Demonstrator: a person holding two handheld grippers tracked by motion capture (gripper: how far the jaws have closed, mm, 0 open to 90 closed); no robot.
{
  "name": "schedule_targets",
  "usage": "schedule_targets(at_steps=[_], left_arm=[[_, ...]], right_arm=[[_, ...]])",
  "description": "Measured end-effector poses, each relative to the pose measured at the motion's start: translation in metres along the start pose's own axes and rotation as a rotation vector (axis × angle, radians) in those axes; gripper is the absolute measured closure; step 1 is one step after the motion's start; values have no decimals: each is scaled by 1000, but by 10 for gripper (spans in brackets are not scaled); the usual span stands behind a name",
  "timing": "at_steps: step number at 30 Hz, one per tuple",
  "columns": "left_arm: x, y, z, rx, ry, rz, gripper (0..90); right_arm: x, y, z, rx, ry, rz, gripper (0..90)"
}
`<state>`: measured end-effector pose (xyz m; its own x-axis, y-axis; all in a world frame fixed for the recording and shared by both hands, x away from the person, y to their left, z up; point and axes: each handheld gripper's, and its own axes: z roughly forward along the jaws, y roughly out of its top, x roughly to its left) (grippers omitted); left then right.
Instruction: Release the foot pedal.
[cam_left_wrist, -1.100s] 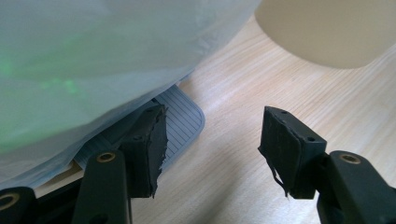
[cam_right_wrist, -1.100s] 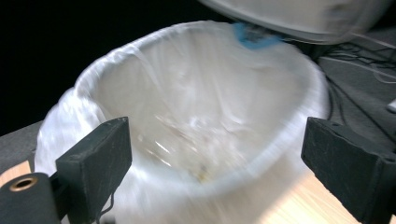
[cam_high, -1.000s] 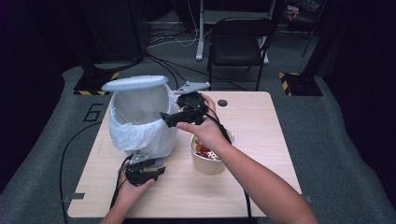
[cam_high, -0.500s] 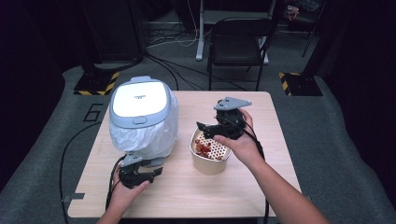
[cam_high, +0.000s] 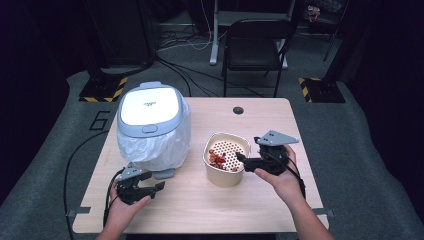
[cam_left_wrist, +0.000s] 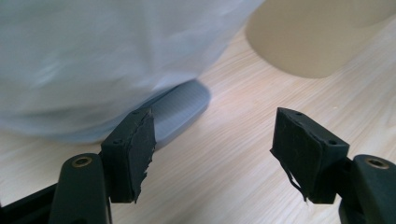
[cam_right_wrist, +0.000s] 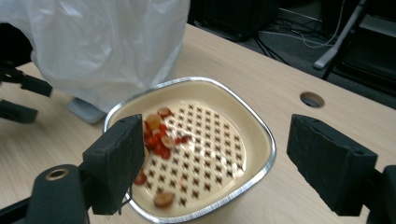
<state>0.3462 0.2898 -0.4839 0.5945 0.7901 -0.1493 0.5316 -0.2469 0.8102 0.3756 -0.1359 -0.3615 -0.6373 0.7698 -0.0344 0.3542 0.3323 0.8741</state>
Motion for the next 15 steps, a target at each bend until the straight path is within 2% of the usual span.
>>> schedule_targets(at_steps=[1, 3, 4, 8, 12, 15], left_arm=[[1, -2, -2, -2, -1, -23, 301], [4, -7, -7, 1, 15, -38, 301], [5, -8, -8, 6, 15, -37, 300], [11, -17, -15, -5, 62, -33, 298], [18, -23, -15, -21, 84, -57, 286], [24, -27, -12, 9, 108, -42, 282]], right_arm=[[-1, -2, -1, 4, -4, 4, 188], [-4, -12, -4, 9, -48, -8, 188], [-6, -18, -4, 15, -73, -7, 188], [-16, -39, -3, 28, -118, 13, 188], [-28, -63, 4, 41, -123, 80, 205], [-34, -79, 13, 59, -157, 71, 205]])
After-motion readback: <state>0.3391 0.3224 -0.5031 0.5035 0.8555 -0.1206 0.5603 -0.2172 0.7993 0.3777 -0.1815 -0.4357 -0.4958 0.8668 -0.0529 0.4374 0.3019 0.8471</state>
